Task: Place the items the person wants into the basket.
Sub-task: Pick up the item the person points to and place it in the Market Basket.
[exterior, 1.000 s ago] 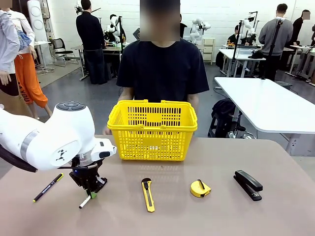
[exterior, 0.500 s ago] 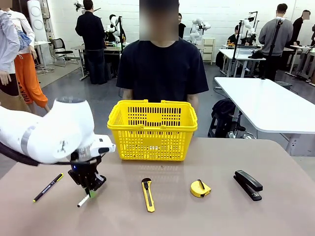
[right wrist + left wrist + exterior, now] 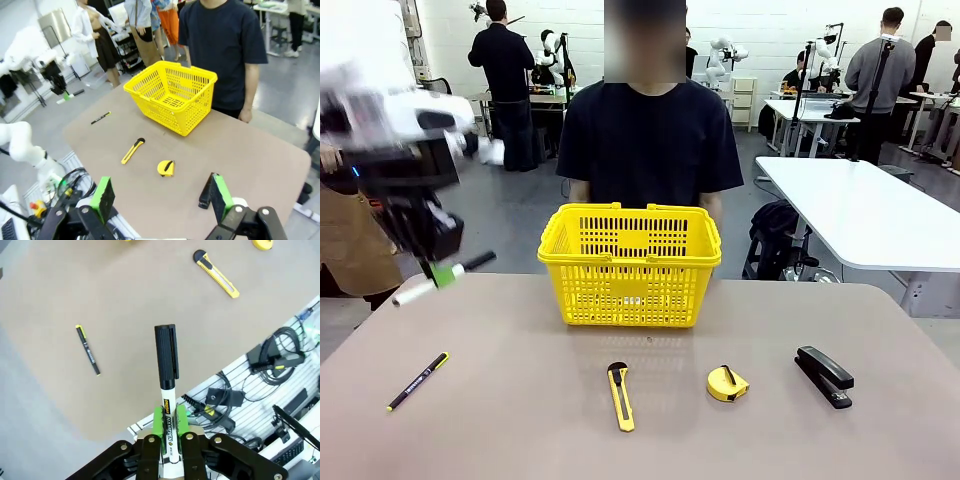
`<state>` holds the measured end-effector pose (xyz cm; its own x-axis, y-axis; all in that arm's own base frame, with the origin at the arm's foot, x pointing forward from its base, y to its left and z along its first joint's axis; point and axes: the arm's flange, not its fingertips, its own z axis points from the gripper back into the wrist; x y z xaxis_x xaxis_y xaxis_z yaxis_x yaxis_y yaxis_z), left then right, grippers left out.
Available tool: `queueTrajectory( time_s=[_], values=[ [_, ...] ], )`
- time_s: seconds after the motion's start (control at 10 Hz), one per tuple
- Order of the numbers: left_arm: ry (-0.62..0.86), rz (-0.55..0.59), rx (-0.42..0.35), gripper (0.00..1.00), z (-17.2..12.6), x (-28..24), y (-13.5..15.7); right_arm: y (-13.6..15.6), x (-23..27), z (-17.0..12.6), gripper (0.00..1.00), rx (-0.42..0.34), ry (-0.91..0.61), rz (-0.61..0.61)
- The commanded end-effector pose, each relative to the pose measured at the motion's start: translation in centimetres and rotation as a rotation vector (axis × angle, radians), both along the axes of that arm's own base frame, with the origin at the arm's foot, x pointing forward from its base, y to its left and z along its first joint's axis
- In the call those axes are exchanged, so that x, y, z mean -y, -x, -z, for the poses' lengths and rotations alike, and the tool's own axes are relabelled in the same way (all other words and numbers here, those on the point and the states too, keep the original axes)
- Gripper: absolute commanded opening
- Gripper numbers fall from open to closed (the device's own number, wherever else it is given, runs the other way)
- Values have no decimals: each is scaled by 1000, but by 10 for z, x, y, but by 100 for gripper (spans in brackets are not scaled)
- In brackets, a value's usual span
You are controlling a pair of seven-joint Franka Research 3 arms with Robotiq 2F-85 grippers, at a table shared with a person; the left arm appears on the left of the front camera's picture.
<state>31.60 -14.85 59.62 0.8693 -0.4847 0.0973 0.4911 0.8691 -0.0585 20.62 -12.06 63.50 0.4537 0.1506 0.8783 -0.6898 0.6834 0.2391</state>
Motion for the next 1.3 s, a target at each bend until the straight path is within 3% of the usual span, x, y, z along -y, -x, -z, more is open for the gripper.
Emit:
queueTrajectory(
  time_s=[0.0,0.1,0.2,0.6,0.7,0.8,0.9,1.0,1.2],
  values=[
    [4,0,5,7,0,5,-22,-3,-1,1,100,10,-12,-14],
    [23,-34,6,7,1,0,-20,-3,-1,1,100,10,-12,-14],
    [7,2,17,7,-19,1,-1,-3,-1,1,100,10,-12,-14],
    [7,2,17,7,-19,1,-1,-3,-1,1,100,10,-12,-14],
    [6,-3,19,12,-19,2,-5,-3,-1,1,100,10,-12,-14],
    [-165,294,-31,12,-35,36,-45,-3,-1,1,100,10,-12,-14],
    [-247,484,-11,12,-47,73,-97,-3,-1,1,100,10,-12,-14],
    [-282,621,-23,12,-52,106,-143,-3,-1,1,100,10,-12,-14],
    [-312,828,33,12,-48,146,-191,-3,-1,1,100,10,-12,-14]
  ],
)
